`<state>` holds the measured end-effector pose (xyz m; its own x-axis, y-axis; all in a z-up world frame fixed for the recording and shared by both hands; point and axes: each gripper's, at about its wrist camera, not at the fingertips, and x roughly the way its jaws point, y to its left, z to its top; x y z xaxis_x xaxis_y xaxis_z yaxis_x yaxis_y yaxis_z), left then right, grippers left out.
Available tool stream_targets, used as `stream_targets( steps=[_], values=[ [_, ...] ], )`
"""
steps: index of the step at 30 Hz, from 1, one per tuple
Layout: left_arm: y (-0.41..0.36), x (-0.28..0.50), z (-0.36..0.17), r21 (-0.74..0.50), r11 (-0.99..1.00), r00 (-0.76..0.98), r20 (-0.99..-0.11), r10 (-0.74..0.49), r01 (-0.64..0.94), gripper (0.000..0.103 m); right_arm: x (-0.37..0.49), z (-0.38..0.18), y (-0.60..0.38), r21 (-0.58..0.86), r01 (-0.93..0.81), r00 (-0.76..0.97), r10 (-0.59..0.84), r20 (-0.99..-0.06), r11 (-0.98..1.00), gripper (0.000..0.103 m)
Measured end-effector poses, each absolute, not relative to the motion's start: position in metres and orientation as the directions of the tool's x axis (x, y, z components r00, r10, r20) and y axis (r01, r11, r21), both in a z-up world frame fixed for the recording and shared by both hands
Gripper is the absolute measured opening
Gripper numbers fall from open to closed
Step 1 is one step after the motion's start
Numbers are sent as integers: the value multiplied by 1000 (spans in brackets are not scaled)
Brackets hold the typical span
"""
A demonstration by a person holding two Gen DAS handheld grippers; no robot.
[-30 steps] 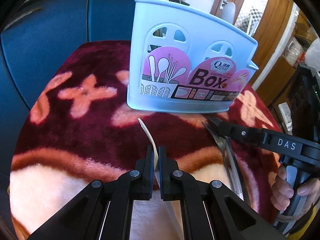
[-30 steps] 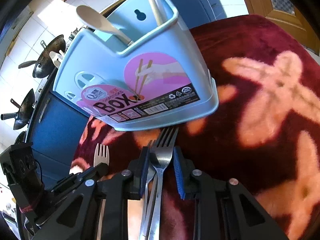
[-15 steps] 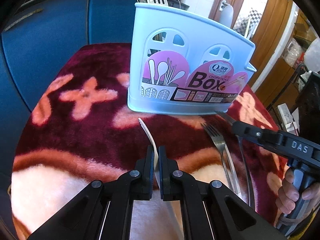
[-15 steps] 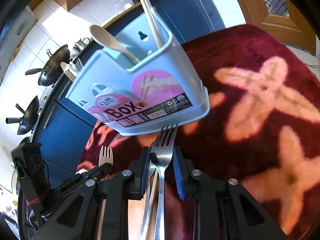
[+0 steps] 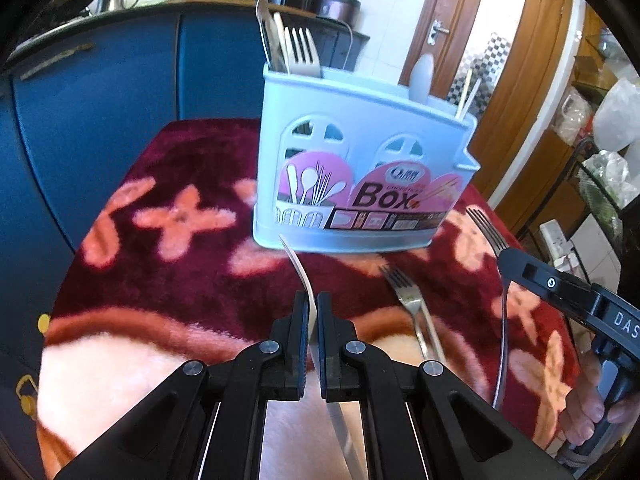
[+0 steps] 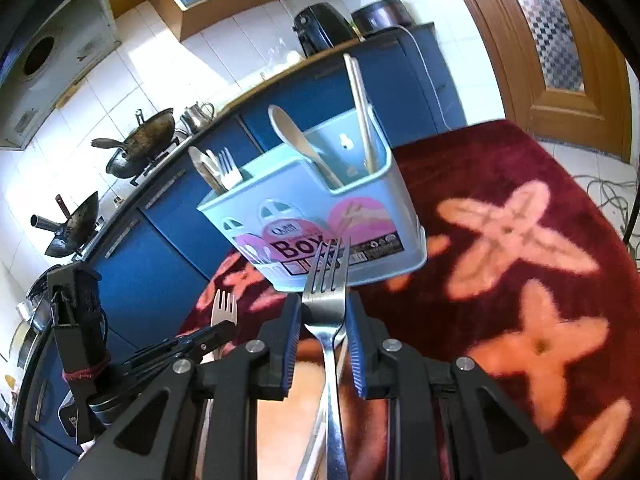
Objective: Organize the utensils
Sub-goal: 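Lift the fork with the left tool while the right tool carries its fork toward the blue box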
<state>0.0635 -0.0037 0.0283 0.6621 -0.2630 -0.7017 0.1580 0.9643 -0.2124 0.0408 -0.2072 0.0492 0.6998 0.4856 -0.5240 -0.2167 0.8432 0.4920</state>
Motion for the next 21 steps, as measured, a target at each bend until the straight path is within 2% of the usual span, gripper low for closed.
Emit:
stream_targets(
  steps=[1,21],
  values=[
    [-3,61,31,-214,964,669,-694,-266,161,4,39,52,-207,491,-223,705,488,-515,842,4],
    [-2,30,89,-223,951,783,-543,-305,216,4,12,96,-208,432,-273,798,453,-397,859,4]
  ],
)
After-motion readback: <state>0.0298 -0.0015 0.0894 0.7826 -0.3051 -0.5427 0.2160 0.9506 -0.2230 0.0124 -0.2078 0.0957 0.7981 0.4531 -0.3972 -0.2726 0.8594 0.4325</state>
